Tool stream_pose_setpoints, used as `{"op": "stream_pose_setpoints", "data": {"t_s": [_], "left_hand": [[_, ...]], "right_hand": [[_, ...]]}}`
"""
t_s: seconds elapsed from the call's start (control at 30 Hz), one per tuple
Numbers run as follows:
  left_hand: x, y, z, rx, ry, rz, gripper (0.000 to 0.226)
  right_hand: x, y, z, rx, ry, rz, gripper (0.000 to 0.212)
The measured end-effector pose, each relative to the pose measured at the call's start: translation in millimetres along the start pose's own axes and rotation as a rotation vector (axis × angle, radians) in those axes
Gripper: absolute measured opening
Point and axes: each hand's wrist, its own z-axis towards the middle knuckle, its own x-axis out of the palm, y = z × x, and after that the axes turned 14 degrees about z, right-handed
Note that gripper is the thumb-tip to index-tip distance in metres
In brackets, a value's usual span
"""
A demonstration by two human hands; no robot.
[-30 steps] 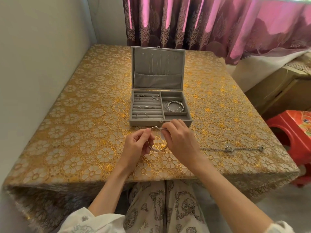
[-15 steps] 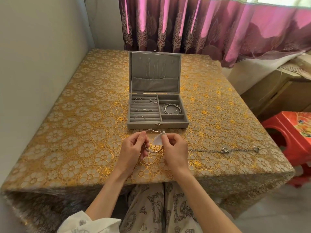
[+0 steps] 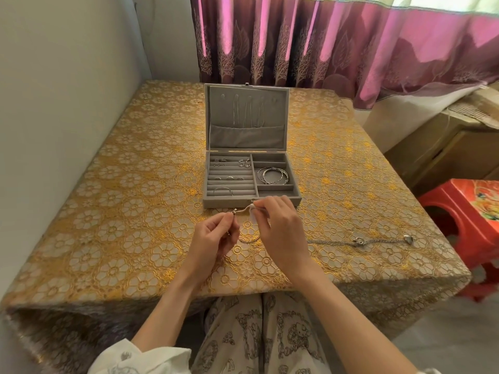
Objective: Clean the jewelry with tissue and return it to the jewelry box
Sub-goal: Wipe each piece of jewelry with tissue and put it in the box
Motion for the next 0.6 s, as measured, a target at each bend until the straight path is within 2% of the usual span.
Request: {"op": "stream_pose_setpoints", "data": {"t_s": [0.13, 0.2, 0.27, 0.33, 0.43, 0.6], "left_hand": [[-2.4, 1.3, 0.1, -0.013, 0.037, -0.020, 0.029], [-3.3, 1.6, 0.1, -0.032, 0.015, -0.094, 0.027], [-4.1, 2.1, 0.6, -0.030, -0.005, -0.126, 0.027], [-3.6, 2.6, 0.1, -0.017, 0.006, -0.085, 0.027], [-0.6, 2.2, -0.4, 0.009, 0.037, 0.042, 0.029], [-1.7, 3.6, 0.5, -0.005, 0.014, -0.005, 0.029]], "right_hand": [[5.3, -3.0, -0.7, 0.052, -0.018, 0.039, 0.006], [6.8, -0.6, -5.9, 0.245, -0.078, 0.187, 0.008], [9.5, 5.0, -11.9, 0.515, -0.139, 0.411, 0.009], [11.1, 6.9, -16.2, 0.646, -0.184, 0.514, 0.005], [12.2, 2.5, -14.0, 0.563, -0.154, 0.371, 0.005], [19.4, -0.9, -5.2, 0.170, -0.095, 0.050, 0.005]]}}
